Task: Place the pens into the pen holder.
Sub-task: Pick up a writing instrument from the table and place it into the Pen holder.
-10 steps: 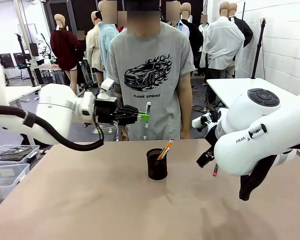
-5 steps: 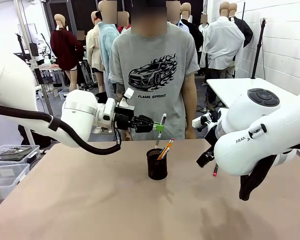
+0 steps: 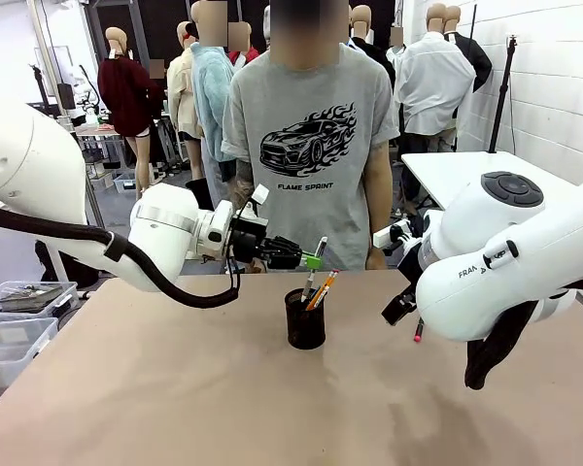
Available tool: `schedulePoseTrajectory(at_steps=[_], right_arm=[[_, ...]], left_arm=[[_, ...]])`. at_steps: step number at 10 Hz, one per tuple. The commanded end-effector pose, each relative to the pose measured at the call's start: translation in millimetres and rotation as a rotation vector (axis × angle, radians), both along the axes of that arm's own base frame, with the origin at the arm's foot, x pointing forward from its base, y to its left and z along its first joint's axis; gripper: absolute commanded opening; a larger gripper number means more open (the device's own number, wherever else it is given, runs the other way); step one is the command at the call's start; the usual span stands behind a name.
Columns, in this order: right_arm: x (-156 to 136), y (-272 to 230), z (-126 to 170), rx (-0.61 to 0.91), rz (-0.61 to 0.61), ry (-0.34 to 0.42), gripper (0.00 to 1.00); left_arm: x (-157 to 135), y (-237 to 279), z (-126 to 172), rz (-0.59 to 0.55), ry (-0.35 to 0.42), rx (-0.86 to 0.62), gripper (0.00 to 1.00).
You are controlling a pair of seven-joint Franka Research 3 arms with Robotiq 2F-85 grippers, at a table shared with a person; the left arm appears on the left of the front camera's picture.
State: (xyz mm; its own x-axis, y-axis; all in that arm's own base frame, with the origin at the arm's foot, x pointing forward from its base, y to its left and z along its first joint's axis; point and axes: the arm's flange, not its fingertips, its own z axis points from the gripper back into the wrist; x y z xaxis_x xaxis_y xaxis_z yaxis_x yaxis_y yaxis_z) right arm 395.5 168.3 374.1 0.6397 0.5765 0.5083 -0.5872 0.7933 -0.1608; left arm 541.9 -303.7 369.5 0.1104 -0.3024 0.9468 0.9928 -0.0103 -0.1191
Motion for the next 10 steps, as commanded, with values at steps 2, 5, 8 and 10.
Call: schedulePoseTrajectory(at_steps=[2,5,8,10], right_arm=[[-0.5,-0.3,-0.4,0.001,0.0,0.001,1.0],[-0.5,-0.3,-0.4,0.001,0.0,0.001,1.0],[-0.5,-0.3,-0.4,0.001,0.0,0.001,1.0],[-0.5,-0.3,-0.4,0.001,0.0,0.001,1.0]], left_arm=[[11.5,5.2,-6.6,-0.019,0.044,-0.019,0.0],[5.6,9.6,-17.6,-0.017,0.047,-0.017,0.0],[5.5,9.4,-30.2,-0.015,0.077,0.006,0.0],[7.2,7.8,-36.2,-0.009,0.086,0.013,0.0]])
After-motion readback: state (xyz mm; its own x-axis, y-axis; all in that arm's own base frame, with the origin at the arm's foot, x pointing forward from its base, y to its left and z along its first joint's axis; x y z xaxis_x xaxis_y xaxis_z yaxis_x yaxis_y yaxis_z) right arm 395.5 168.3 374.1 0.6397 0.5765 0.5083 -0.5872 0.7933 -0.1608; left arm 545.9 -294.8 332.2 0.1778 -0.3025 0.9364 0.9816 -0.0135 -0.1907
